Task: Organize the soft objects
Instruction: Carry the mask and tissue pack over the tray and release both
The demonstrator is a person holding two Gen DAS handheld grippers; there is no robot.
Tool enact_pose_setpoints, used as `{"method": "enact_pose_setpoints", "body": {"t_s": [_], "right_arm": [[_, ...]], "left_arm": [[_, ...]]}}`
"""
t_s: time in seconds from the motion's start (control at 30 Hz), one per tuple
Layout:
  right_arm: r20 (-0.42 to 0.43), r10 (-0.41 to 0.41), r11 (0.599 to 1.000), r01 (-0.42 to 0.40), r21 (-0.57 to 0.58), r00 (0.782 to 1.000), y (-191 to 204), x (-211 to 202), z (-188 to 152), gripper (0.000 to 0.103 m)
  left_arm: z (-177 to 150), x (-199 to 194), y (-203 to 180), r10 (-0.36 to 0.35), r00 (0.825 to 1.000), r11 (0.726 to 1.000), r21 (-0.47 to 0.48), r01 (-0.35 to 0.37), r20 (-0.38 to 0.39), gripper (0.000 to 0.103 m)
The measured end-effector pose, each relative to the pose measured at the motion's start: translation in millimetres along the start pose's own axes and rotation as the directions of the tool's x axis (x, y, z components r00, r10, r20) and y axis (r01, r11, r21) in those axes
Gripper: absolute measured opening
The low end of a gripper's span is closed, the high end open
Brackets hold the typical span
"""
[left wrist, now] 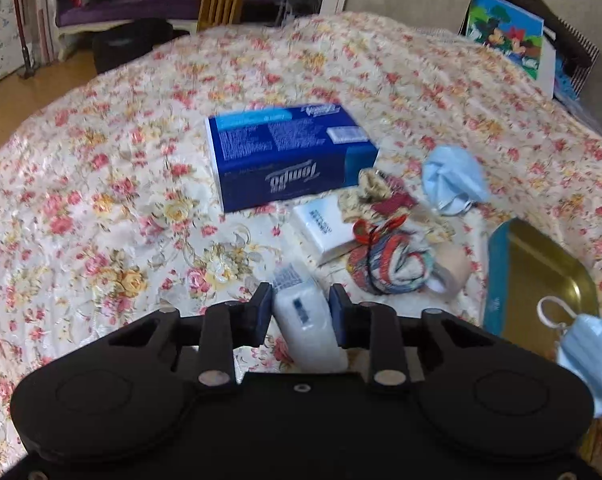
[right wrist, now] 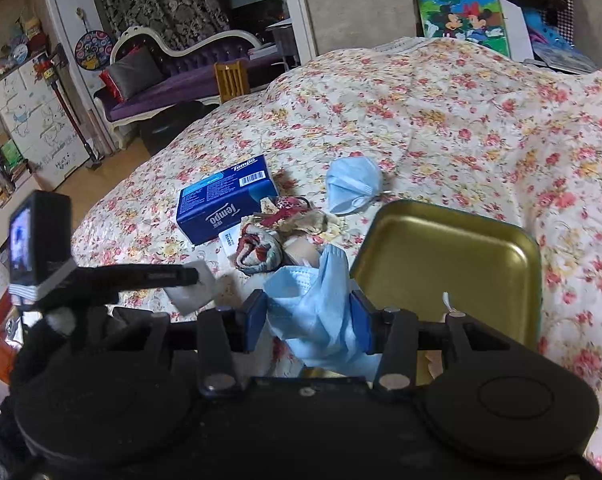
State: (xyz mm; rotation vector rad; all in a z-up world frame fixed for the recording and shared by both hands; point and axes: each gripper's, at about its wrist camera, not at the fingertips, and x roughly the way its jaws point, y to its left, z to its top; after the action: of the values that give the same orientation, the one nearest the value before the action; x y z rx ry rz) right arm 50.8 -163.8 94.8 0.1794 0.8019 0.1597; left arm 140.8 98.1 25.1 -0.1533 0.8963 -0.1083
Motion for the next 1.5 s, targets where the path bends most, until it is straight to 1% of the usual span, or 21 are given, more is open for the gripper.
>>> {"method": "enact_pose_setpoints", "body": {"t_s": [0.17,0.4,0.67,0.77,0.83,0.9,1.0,1.07,1.27,1.4,1.5], "right_arm": [[0.004,-0.005,1.000,0.005,0.007,1.000,-5,-9,-7,0.045],[0.005,-0.005,1.000,0.005,0.027,1.000,-13,-12,-14,0.045],[-0.012,-0.013,0.999,0.013,0.036,1.000,-18,-2,-15,0.045],[-0.001,-0.032,0.999,0.032,0.039,0.999,-25,-4,-10,0.045],[0.008,-0.047,0.998,0.046,0.040,0.999,-30,-7,-8,0.045],[0.018,-0.060,0.997,0.059,0.046,0.998,-36,-10,-5,0.045],[0.032,-0.073,0.996,0.071,0.058,0.997,-44,-15,-1,0.045],[0.037,-0.082,0.994,0.079,0.070,0.996,-51,-18,1,0.045],[0.047,-0.106,0.991,0.101,0.091,0.993,-70,-26,4,0.045],[0.060,-0.126,0.988,0.119,0.102,0.990,-83,-31,10,0.045],[0.064,-0.137,0.986,0.130,0.106,0.988,-92,-31,18,0.045]], "left_arm": [[1,-10,3,-0.011,1.000,1.000,-0.025,0.012,0.023,0.027],[-1,-6,8,-0.024,1.000,0.999,-0.046,0.024,0.006,0.027],[-2,-18,-1,-0.064,0.997,0.998,-0.011,0.064,0.045,0.027],[-6,-32,-9,-0.068,0.994,0.998,0.016,0.067,0.080,0.027],[-12,-42,-15,-0.090,0.991,0.996,0.022,0.088,0.094,0.027],[-18,-52,-25,-0.111,0.988,0.993,0.038,0.107,0.104,0.027],[-27,-65,-48,-0.110,0.986,0.991,0.096,0.098,0.123,0.027],[-31,-72,-64,-0.120,0.986,0.986,0.128,0.105,0.118,0.027],[-37,-83,-116,-0.208,0.976,0.962,0.197,0.190,0.072,0.027],[-39,-80,-150,-0.203,0.978,0.951,0.246,0.187,0.041,0.027],[-39,-72,-167,-0.193,0.981,0.949,0.256,0.186,0.001,0.027]]}}
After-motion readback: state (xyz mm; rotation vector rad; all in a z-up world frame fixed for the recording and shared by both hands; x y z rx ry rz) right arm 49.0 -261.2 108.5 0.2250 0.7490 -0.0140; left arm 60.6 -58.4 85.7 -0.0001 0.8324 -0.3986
